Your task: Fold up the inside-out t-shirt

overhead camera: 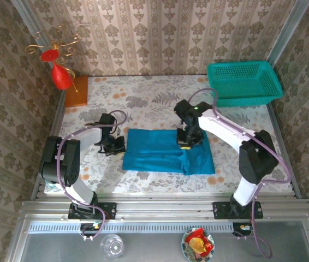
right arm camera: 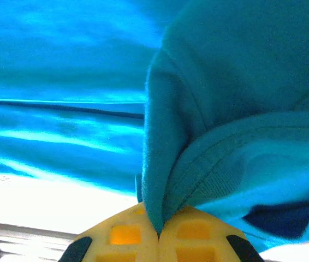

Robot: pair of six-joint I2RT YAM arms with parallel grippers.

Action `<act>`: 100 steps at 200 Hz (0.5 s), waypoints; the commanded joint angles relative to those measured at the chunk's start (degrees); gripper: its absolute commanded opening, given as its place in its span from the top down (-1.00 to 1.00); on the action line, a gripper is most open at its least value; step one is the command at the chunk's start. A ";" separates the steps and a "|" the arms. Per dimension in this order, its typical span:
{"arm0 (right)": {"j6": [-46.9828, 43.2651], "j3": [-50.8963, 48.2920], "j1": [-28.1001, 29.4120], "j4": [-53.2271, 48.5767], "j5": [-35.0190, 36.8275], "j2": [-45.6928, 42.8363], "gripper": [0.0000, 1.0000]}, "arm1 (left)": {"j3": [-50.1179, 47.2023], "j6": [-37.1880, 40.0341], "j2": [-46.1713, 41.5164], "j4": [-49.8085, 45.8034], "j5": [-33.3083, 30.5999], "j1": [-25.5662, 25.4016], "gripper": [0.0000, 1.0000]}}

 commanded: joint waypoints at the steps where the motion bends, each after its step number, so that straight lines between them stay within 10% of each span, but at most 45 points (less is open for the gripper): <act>1: 4.33 4.69 3.14 2.34 -4.02 3.67 1.00 | -2.65 -1.65 3.28 7.15 5.25 -3.56 1.00; 100: 6.49 25.25 9.32 3.56 -12.08 19.28 1.00 | -3.00 -2.09 3.98 8.31 4.75 -5.04 1.00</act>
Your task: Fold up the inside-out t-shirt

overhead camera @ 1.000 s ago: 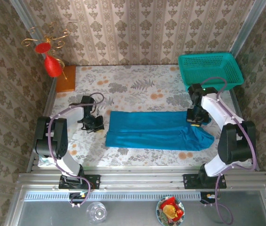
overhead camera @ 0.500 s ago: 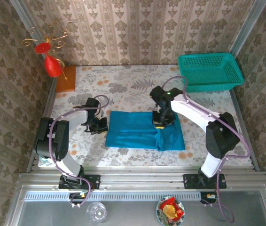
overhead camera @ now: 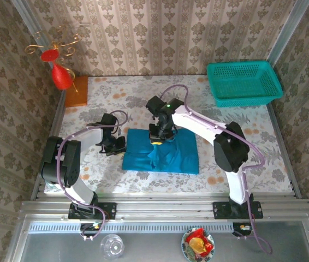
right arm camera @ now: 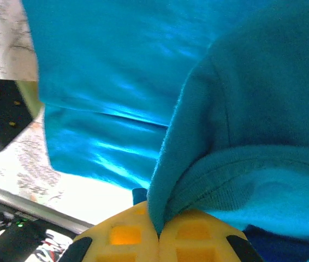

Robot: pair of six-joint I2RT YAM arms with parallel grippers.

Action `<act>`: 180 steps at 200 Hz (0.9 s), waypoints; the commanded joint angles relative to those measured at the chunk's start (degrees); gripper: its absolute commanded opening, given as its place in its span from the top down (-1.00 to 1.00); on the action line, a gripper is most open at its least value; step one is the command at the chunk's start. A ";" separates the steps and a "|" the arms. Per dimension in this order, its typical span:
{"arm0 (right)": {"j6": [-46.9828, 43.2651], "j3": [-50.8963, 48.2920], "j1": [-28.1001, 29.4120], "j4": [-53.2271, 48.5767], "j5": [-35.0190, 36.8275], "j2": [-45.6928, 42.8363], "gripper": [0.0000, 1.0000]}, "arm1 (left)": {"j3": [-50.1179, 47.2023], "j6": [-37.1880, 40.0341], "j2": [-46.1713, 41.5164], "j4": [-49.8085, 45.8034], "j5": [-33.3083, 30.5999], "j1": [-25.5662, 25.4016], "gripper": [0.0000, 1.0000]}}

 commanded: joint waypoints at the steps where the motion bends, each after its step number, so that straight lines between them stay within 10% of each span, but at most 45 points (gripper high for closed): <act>1: 1.53 4.62 1.03 0.42 -4.85 2.96 1.00 | -2.94 -0.82 4.24 7.89 6.50 -3.80 1.00; 108: 3.35 14.26 1.77 4.36 -10.09 12.03 0.94 | -2.80 -1.01 2.12 6.45 3.86 -4.02 1.00; 141: 3.05 13.14 1.59 7.23 -8.34 9.52 0.20 | -3.36 0.40 -6.85 0.42 -0.78 -1.82 0.90; 180: 3.23 -0.19 -0.04 12.17 -5.09 -2.52 0.10 | -5.43 1.16 -20.40 -3.95 3.78 0.38 0.72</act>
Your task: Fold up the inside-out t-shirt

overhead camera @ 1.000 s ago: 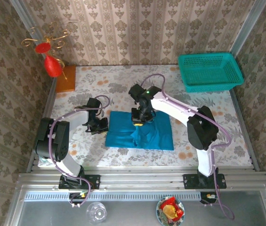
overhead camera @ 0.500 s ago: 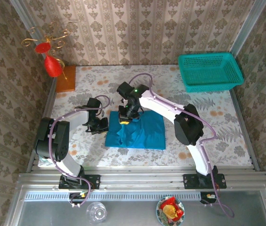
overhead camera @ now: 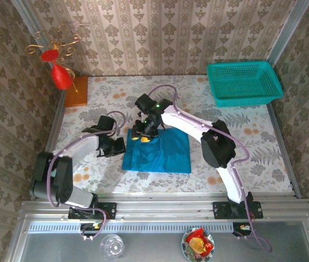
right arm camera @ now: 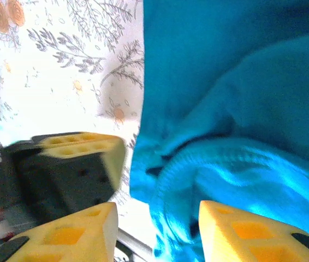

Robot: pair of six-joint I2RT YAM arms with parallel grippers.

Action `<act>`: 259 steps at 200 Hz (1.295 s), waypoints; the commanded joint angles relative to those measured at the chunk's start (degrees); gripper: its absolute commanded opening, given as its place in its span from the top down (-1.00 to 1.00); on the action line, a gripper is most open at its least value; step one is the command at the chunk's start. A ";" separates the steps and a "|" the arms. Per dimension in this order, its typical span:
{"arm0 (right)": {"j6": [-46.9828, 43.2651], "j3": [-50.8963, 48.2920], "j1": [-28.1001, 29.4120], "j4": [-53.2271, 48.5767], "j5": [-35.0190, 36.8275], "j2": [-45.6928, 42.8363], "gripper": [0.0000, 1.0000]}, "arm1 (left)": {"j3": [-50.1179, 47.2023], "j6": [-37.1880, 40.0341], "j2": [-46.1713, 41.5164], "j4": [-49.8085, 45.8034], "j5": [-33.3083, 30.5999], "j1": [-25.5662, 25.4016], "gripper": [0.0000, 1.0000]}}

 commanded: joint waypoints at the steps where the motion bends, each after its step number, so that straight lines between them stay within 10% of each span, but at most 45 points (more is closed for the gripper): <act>1: 0.55 -7.69 -1.42 3.15 2.13 -10.10 0.10 | -0.82 1.14 -7.49 -3.47 3.97 0.86 0.72; 83: -0.24 -45.27 -7.69 2.65 10.72 -35.01 0.06 | -4.21 -0.02 -12.00 -7.48 8.44 -9.57 0.31; 160: -2.41 -53.80 -7.65 6.18 8.94 -31.97 -0.07 | -10.63 -5.57 -9.55 1.17 11.85 -11.97 0.24; 225: -3.21 -55.33 -8.09 4.79 12.28 -32.38 -0.04 | -9.03 -5.51 -6.80 3.21 7.30 -11.79 0.34; 259: -2.42 -56.08 -8.09 6.90 11.64 -29.46 0.12 | -8.52 -7.42 -8.83 3.14 5.30 -11.71 0.75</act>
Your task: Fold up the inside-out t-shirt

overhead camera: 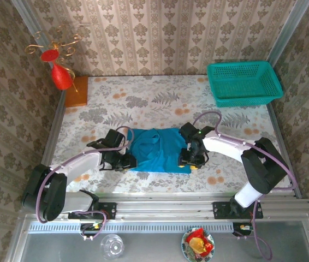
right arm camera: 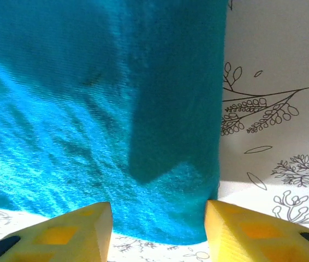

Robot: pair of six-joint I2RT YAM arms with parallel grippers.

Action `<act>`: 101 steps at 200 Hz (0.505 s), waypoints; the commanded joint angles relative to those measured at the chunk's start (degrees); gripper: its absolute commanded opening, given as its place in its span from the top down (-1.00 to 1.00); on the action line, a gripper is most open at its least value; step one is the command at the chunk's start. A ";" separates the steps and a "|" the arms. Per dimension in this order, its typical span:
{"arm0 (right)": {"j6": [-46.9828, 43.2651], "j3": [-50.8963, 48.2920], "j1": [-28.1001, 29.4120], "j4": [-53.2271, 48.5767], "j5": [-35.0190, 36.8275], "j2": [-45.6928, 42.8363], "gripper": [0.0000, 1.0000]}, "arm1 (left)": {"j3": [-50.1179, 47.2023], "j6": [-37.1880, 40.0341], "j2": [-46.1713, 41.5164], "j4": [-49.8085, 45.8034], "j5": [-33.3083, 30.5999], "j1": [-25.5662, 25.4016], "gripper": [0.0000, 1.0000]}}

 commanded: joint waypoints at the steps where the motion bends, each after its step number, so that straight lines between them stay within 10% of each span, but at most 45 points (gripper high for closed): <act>1: 0.41 -0.97 -0.16 1.20 1.01 2.56 0.13 | 1.64 -1.43 -1.90 0.02 -2.49 -0.17 0.76; 41: 0.96 -1.29 -0.24 -0.56 4.17 5.50 0.50 | 3.20 -1.48 -5.71 -6.96 -7.89 0.16 0.95; 101: 0.28 -1.64 -0.33 -1.30 5.49 6.76 0.55 | 1.13 -4.02 -3.51 -14.99 -17.72 2.42 0.97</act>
